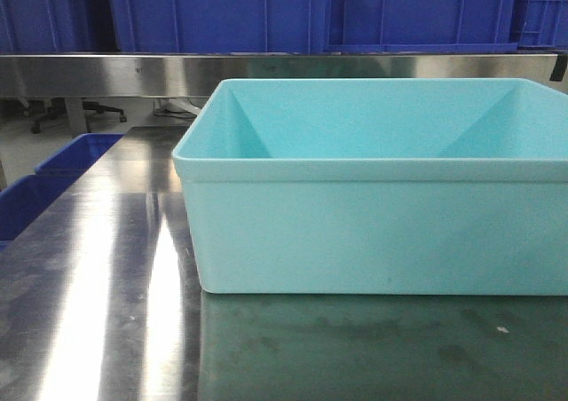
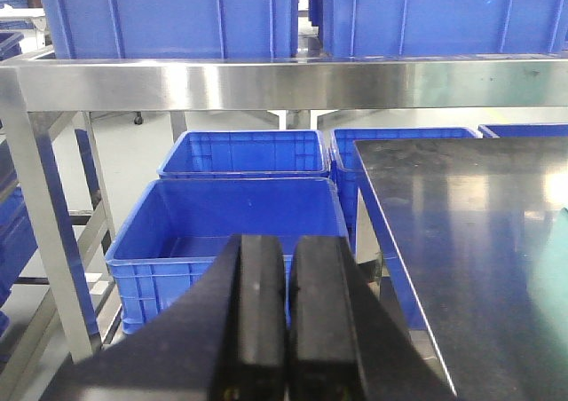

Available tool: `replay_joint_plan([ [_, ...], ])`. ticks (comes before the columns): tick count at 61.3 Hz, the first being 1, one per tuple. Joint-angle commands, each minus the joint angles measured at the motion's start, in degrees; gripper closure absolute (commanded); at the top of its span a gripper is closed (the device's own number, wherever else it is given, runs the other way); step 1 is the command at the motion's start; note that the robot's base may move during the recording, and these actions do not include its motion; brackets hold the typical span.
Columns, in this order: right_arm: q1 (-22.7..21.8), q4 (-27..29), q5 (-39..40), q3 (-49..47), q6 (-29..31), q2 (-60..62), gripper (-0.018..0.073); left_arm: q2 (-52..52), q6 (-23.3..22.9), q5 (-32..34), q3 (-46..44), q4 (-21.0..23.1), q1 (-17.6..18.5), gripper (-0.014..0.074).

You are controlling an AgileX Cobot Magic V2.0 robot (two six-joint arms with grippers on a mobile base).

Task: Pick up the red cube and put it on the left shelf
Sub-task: 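Move the right gripper over the light-blue tub toward the red cube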

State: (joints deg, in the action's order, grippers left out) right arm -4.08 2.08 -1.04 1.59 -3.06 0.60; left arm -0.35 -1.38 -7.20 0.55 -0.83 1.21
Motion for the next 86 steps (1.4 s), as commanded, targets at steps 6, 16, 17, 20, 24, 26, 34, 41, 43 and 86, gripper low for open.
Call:
replay_joint_plan([
  [6,-0.19,0.02,4.49,-0.87,0.38,1.22,0.0504,-0.95,-0.05,4.98,1.32,0.39,0.07,0.0495],
  [16,-0.19,0.02,4.49,-0.87,0.38,1.22,0.0504,-0.95,-0.05,4.98,1.32,0.39,0.07,0.0495],
  [17,-0.19,0.02,4.49,-0.87,0.38,1.22,0.0504,-0.95,-0.05,4.98,1.32,0.39,0.07,0.0495],
  [20,-0.19,0.02,4.49,-0.87,0.38,1.22,0.0504,-0.95,-0.05,4.98,1.32,0.39,0.07,0.0495],
  [24,-0.19,0.02,4.49,-0.87,0.38,1.22,0.0504,-0.95,-0.05,4.98,1.32,0.39,0.07,0.0495],
  [26,-0.19,0.02,4.49,-0.87,0.38,1.22,0.0504,-0.95,-0.05,4.98,1.32,0.39,0.07,0.0495],
  [34,-0.19,0.02,4.54,-0.87,0.38,1.22,0.0504,-0.95,-0.05,4.98,1.32,0.39,0.07,0.0495],
  [41,-0.19,0.02,5.50,-0.87,0.38,1.22,0.0504,-0.95,-0.05,4.98,1.32,0.39,0.07,0.0495],
  [43,-0.19,0.02,5.80,-0.87,0.38,1.22,0.0504,-0.95,-0.05,4.98,1.32,0.39,0.07,0.0495],
  [86,1.42,0.07,-24.95,-42.30,0.36,-18.53,0.0504,-0.95,-0.05,4.98,1.32,0.39,0.07,0.0495],
])
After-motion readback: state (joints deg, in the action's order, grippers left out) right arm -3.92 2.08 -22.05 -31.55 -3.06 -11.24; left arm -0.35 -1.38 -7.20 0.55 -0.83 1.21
